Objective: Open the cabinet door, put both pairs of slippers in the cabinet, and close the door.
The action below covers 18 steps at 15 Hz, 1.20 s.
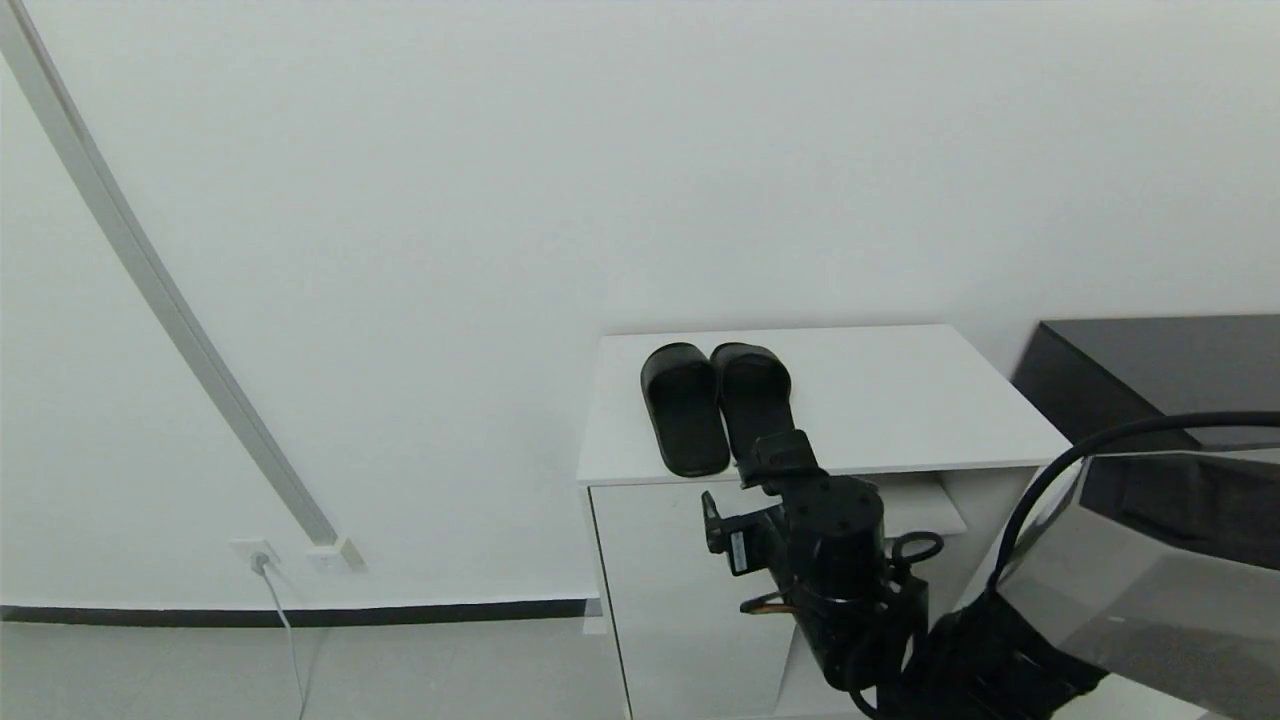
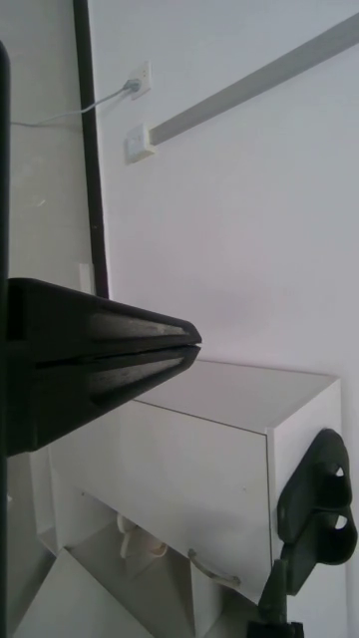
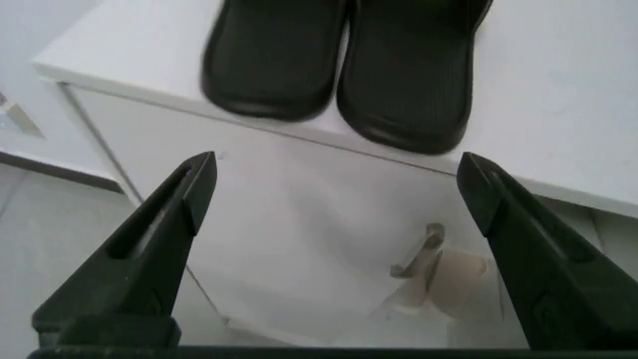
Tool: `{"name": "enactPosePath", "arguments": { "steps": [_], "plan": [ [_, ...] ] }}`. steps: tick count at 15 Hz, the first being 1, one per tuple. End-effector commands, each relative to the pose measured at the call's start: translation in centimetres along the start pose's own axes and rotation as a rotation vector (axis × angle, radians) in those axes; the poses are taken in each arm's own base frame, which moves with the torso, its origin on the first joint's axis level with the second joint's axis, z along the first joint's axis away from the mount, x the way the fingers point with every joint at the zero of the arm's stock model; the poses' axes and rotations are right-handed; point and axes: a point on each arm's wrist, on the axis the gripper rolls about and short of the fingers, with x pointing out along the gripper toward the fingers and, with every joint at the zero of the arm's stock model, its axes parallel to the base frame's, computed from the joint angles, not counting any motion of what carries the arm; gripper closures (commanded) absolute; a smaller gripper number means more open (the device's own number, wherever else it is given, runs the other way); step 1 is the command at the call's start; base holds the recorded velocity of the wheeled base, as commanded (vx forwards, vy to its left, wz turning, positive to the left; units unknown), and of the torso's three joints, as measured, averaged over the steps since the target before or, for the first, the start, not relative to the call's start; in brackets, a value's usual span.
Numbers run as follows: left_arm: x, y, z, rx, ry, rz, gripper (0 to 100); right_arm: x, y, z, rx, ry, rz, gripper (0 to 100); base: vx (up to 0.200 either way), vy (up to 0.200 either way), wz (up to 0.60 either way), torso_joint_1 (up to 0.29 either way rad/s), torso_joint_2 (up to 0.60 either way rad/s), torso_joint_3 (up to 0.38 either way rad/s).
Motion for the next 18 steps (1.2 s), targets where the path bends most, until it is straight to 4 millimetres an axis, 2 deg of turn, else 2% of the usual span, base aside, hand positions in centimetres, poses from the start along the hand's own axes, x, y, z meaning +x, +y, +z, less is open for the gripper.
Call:
{"name": "enactPosePath", "arguments": {
  "steps": [1, 3, 5, 9, 17, 18],
  "plan": [
    [0.0, 0.0, 0.0, 0.000, 0.001, -0.001, 100, 0.6, -0.3, 5.6, 0.115, -0.017, -0.014, 0, 0.000, 0.000, 0.00, 0.000, 0.00, 0.000],
    [0.0, 0.0, 0.0, 0.003, 0.001, -0.001, 100, 0.9, -0.1, 8.1, 0.173, 0.020, -0.021, 0, 0.000, 0.000, 0.00, 0.000, 0.00, 0.000],
    [0.0, 0.0, 0.0, 0.005, 0.001, -0.001, 100, 1.2, 0.0, 8.5, 0.172, 0.042, -0.031, 0, 0.000, 0.000, 0.00, 0.000, 0.00, 0.000],
    [0.0, 0.0, 0.0, 0.002, 0.001, -0.001, 100, 2.0, 0.4, 6.8, 0.170, 0.078, -0.038, 0, 0.000, 0.000, 0.00, 0.000, 0.00, 0.000],
    [0.0, 0.0, 0.0, 0.002, 0.001, -0.002, 100, 3.1, 1.1, 4.2, 0.143, 0.117, -0.046, 0, 0.200, 0.000, 0.00, 0.002, 0.00, 0.001],
    [0.0, 0.0, 0.0, 0.000, 0.001, -0.001, 100, 3.7, 1.1, 3.7, 0.142, 0.116, -0.052, 0, 0.200, 0.000, 0.00, 0.002, 0.00, -0.012]
  ]
}}
